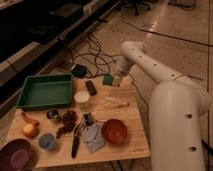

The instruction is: Place sponge in red bowl

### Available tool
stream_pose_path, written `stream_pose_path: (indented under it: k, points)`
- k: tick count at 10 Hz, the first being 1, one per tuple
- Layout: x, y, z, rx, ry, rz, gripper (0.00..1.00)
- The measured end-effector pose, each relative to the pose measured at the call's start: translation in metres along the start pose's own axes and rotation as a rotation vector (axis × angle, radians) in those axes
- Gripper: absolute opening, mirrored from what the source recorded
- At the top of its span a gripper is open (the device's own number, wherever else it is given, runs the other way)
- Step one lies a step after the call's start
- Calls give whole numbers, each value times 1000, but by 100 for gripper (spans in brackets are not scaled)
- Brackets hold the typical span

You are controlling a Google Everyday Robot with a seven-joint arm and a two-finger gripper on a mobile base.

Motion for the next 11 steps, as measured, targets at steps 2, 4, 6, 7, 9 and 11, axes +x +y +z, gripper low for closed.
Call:
stream_pose_path:
  k: [2, 4, 6, 7, 9, 11]
  points:
    - [-3, 4, -1, -3, 5, -16, 0]
    - [-23, 24, 1, -28, 3, -61, 0]
    - [-36, 46, 2, -56, 4, -87, 0]
    - [-37, 50, 2, -67, 3, -91, 0]
    - [-39, 62, 3, -100, 2, -106, 0]
    - [-46, 80, 6, -132, 1, -129, 0]
